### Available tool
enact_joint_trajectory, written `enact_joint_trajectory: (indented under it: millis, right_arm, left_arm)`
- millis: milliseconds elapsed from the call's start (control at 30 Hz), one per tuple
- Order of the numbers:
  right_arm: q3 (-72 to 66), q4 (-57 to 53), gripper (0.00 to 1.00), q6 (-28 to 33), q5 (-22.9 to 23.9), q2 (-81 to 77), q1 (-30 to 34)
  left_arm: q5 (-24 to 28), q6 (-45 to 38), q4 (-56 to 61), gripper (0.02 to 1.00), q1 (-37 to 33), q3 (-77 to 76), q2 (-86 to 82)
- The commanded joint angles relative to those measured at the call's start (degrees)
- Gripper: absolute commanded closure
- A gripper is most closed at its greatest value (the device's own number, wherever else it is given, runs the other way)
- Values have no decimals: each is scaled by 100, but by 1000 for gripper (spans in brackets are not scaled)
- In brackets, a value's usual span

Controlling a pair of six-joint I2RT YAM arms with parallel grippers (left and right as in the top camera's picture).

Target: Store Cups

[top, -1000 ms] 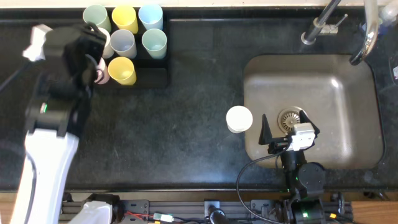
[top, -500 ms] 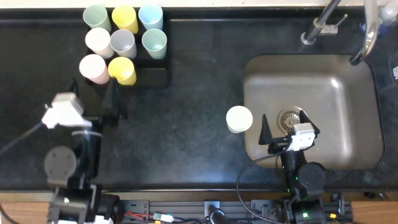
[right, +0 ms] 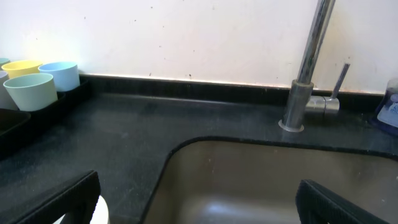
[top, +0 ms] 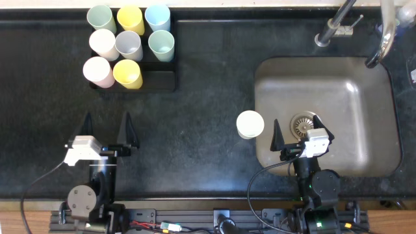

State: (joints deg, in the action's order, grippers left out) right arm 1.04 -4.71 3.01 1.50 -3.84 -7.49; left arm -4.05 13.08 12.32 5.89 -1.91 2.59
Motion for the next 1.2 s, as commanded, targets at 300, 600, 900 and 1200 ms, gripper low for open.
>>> enact_joint_trajectory:
  millis: [300,600,900,1200]
  right_arm:
    - [-76,31,5,0,0,61,37]
    - [-76,31,3,0,0,61,37]
    - [-76,31,5,0,0,61,37]
    - [-76,44,3,9,48,61,39]
  left_arm:
    - [-136,-109,-1180,18,-39,146,-243]
    - [-96,-109,-1672,18,-37,144,-210]
    - [-96,-109,-1674,18,-37,144,-210]
    - [-96,-109,-1672,18,-37,144,-210]
